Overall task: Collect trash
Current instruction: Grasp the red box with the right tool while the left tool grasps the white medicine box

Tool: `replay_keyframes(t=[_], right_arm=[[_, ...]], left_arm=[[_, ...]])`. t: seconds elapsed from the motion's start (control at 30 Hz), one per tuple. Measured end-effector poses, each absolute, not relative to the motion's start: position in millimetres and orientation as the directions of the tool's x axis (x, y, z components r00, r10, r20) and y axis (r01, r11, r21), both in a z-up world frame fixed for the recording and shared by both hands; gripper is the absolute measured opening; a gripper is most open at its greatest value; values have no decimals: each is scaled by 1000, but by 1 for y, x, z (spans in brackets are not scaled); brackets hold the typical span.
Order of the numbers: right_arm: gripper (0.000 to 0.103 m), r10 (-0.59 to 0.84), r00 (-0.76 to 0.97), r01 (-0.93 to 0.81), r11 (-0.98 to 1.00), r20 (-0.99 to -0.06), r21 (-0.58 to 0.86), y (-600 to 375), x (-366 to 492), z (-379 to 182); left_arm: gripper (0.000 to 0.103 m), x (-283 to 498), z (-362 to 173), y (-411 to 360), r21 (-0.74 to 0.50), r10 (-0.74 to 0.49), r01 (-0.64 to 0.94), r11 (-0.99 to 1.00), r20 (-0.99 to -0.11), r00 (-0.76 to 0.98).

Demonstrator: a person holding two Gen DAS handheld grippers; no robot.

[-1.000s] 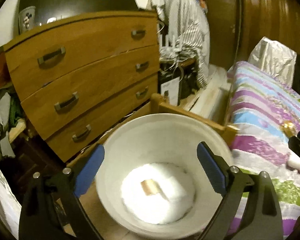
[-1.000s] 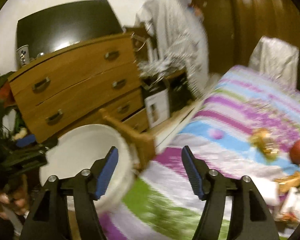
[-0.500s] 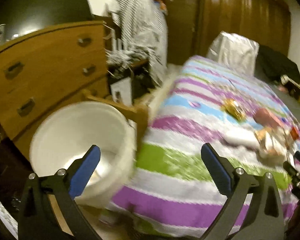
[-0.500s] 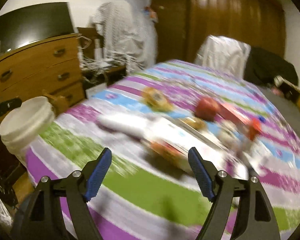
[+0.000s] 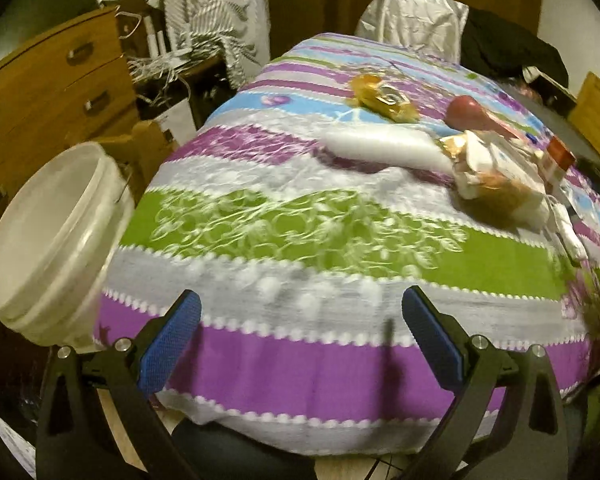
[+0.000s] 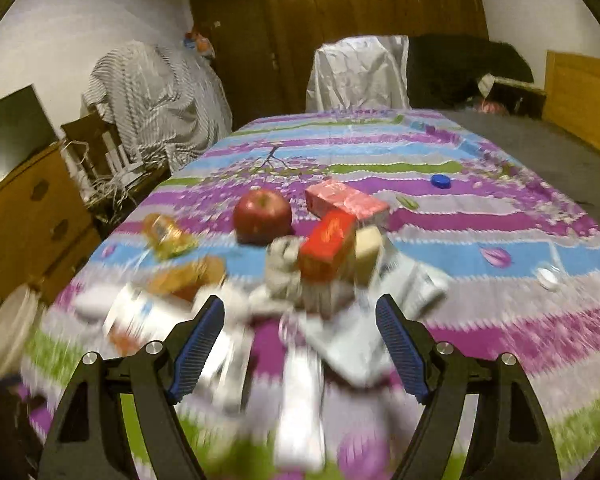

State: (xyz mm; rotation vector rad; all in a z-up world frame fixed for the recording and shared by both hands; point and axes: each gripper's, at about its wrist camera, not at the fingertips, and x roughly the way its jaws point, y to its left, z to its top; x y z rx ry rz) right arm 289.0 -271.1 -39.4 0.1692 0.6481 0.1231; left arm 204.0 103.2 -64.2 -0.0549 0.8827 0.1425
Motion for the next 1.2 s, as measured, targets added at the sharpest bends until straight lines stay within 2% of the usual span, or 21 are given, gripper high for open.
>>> replay_keyframes(t=[0.03, 0.07, 0.1, 0.13, 0.23, 0.3, 0.47, 0.6, 0.73, 0.93, 1.03, 1.13, 1.2], right_arm=[[73, 166, 782, -53, 978, -600, 201, -268, 303, -42], [62, 142, 763, -16, 979, -630, 201, -271, 323, -49], [50, 133, 748, 8, 978, -650, 209, -273, 336, -54], [31, 149, 730, 12, 973, -667, 231, -273, 348, -60], [24, 199, 730, -19, 962, -653, 272, -269, 352, -58], [23, 321, 749, -112, 924, -580, 366, -264, 328, -40], [23, 357, 803, -201, 916, -478, 346, -261, 264, 3], [23, 398, 817, -201, 875, -418, 441, -292, 216, 15], [24, 419, 803, -161, 837, -423, 524, -315, 173, 2], [24, 440, 777, -124, 808, -450, 577, -324, 134, -22], [24, 459, 770, -120, 786, -443, 606, -326, 128, -31], [24, 457, 774, -122, 787, -439, 605, -330, 123, -32], [24, 454, 777, -118, 786, -436, 607, -336, 122, -33]], left_arm=[[97, 204, -63, 99, 21, 108, -142, 990, -767, 632], [97, 205, -61, 98, 28, 112, -141, 990, -764, 635], [97, 205, -60, 97, 34, 116, -139, 990, -761, 639], [97, 205, -58, 96, 37, 118, -138, 990, -758, 641], [97, 206, -57, 95, 38, 117, -136, 990, -757, 643], [97, 206, -58, 94, 38, 117, -137, 990, -760, 640], [97, 205, -60, 87, 28, 100, -123, 992, -768, 632], [97, 199, -58, 78, 32, 84, -93, 995, -760, 644], [97, 202, -58, 70, 11, 50, -64, 998, -768, 639], [97, 238, -39, 35, -120, -86, -7, 993, -751, 655], [97, 268, -26, 2, -75, -86, 46, 996, -703, 706], [97, 303, -24, -25, -43, -129, 142, 989, -727, 675], [97, 320, -25, -32, 9, -97, 152, 988, -731, 675]])
